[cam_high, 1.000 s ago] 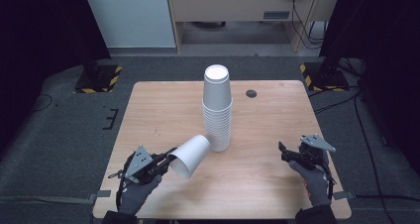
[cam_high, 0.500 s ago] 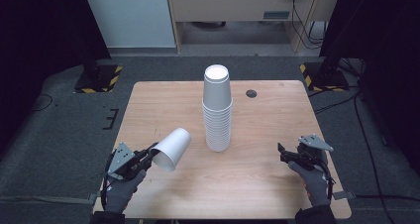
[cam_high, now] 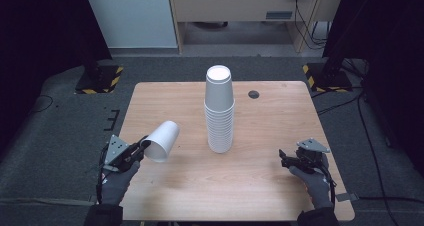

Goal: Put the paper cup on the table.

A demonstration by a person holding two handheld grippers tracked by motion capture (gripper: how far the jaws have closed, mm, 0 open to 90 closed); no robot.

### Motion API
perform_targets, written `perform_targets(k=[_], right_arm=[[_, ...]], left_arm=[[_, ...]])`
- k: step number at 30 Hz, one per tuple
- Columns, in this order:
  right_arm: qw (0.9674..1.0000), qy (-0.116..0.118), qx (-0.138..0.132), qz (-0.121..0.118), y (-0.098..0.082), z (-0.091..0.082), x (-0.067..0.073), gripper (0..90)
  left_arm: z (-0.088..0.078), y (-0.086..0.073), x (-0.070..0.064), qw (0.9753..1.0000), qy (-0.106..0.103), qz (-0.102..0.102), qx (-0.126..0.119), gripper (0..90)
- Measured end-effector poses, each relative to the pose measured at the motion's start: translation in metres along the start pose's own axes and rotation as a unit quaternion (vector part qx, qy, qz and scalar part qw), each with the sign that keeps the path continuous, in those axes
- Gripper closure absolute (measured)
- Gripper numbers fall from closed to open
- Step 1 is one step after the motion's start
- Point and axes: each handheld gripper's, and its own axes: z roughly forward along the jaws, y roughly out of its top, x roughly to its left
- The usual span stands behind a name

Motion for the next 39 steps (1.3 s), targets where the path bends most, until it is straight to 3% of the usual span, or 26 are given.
perform_targets(k=[5,13,16,25,29,35,39], right_arm=[[0.998,-0.004,0.054,-0.032,-0.01,0.011,-0.001,9.5],[0.9966,-0.009,0.072,-0.037,-0.014,0.016,-0.005,7.9],[0.9955,-0.011,0.084,-0.041,-0.016,0.018,-0.005,7.5],[0.9971,0.002,0.076,-0.004,-0.021,0.02,-0.01,6.4],[0.9973,0.007,0.072,0.012,-0.023,0.02,-0.012,6.3],[0.9962,0.013,0.079,0.034,-0.023,0.021,-0.013,6.2],[0.9962,0.012,0.079,0.035,-0.023,0.021,-0.013,6.1]], left_arm=[[0.0,0.004,0.014,0.9993,0.026,-0.011,0.023,85.7],[0.002,0.01,0.033,0.9959,0.056,-0.019,0.069,85.6],[0.004,0.012,0.04,0.9938,0.066,-0.012,0.089,85.6],[0.005,0.02,0.054,0.9878,0.073,-0.03,0.134,85.6],[0.007,0.02,0.058,0.9833,0.072,-0.037,0.163,85.6],[0.01,0.022,0.063,0.9738,0.074,-0.041,0.211,85.7],[0.012,0.024,0.065,0.9684,0.074,-0.043,0.234,85.6]])
